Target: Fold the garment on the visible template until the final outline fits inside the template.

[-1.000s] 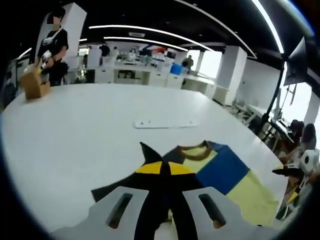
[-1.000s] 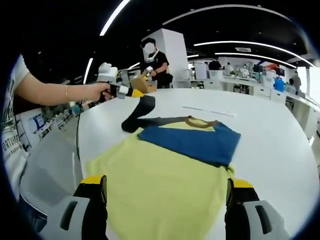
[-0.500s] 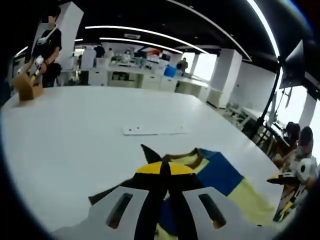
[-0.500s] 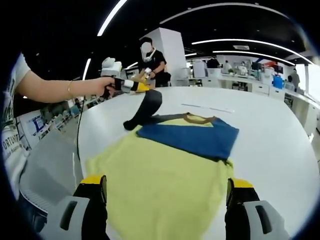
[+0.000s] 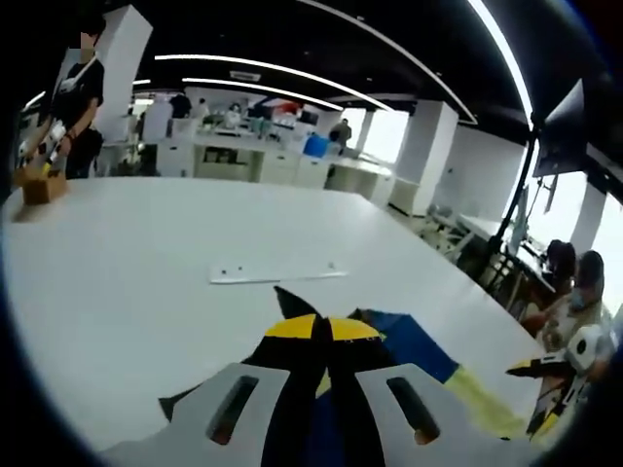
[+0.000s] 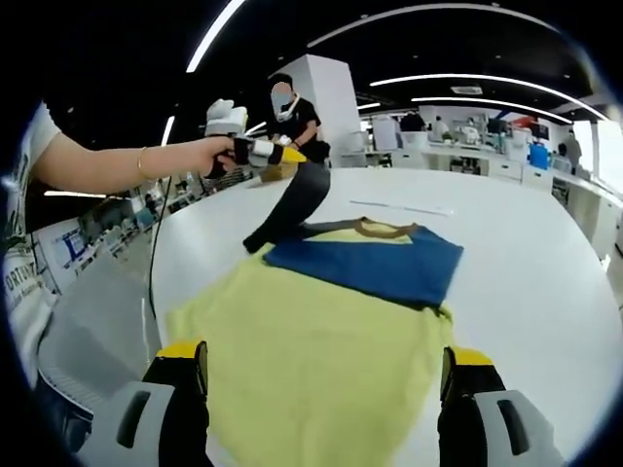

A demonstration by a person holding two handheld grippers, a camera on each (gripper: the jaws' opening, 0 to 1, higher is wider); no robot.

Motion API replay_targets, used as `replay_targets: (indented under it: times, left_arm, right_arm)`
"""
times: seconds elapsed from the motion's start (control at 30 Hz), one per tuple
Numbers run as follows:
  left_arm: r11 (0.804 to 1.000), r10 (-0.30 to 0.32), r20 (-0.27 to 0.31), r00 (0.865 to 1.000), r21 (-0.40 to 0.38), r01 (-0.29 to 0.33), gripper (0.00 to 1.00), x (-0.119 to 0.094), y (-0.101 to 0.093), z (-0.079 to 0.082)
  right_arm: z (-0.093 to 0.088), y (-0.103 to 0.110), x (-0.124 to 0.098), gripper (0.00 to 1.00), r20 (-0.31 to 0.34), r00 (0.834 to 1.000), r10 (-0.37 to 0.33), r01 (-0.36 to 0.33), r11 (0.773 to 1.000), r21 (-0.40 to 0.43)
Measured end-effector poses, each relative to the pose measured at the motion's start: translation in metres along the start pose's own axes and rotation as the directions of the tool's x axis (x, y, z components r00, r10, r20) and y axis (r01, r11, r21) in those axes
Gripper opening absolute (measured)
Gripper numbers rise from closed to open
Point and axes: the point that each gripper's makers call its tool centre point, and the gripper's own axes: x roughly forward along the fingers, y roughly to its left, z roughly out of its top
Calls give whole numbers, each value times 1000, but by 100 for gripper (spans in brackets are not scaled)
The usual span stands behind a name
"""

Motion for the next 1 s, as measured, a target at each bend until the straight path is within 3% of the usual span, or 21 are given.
replay_targets:
  times: [0.43, 0.63, 1.0]
  left_arm:
    - [998, -42, 44, 998, -38, 44, 0, 23, -28, 15]
    - [998, -66, 55, 996, -9, 67, 0, 31, -44, 23]
    - [993, -116, 43, 992, -4, 116, 0, 48, -71, 15]
  right_arm:
    - [-1, -2, 0, 99, 1, 1000, -6, 6, 1000, 9]
    - [0, -3, 0, 99, 2, 1000, -7, 7, 1000, 12]
    - [-4, -3, 0, 99, -5, 1000, -7, 7, 1000, 22]
